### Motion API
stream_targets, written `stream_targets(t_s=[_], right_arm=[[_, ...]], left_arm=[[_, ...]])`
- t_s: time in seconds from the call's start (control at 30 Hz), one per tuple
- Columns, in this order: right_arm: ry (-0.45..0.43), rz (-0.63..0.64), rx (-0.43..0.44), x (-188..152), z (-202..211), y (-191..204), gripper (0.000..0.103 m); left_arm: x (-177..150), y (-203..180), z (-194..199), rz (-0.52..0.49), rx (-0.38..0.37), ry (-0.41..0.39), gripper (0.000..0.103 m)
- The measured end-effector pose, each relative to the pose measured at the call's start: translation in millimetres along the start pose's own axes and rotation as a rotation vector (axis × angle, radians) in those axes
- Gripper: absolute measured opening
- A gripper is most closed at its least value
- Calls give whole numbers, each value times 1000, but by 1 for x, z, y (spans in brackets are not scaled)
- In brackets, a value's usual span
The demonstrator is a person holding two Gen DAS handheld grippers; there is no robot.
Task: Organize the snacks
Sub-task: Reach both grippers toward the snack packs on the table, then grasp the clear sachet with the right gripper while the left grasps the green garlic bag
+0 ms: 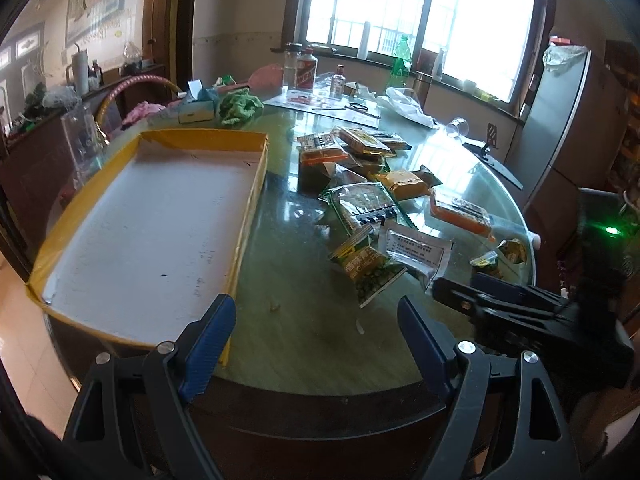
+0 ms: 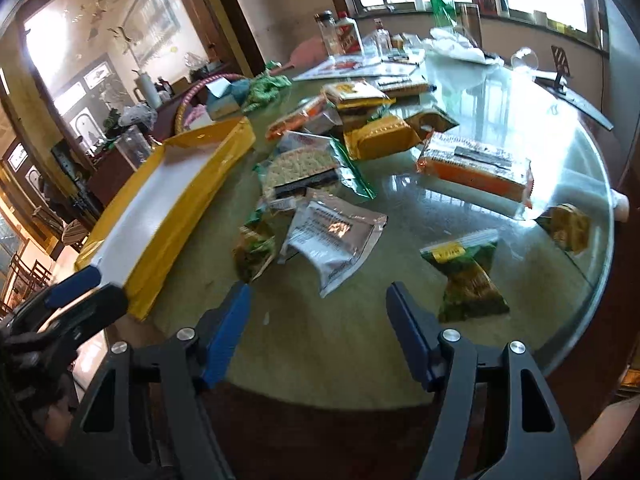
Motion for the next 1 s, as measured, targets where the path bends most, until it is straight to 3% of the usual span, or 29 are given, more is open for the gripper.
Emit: stream_targets(t_s=[0.4,0.6,0.7,0.8,1.0], right_arm=[[63,-36,-22,17,-37,-13,62],[-4,78,-108,29,-12,-16,62],[-16,97,-43,48,-20,-13,62],[29,117,-9,59,-43,-12,62],[91,114,52,33,-51,-4,62]], left_arm=[[4,4,-19,19,-15,57,83],[7,7,-23,48,-32,64,83],[8,7,-21,48,-38,60,83],[9,10,-21,52,-37,57,83],[12,12,-22,47,-50,48,83]])
Point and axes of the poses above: each gripper's, at about its wrist camera, not at the fingertips, and z roughly against the way its jaws point, y to its left, x to its top, the point moved 10 cm from there along -z, roughly the way its jaws point, and after that the axes turned 14 degrees about z, right-handed, at the moved point
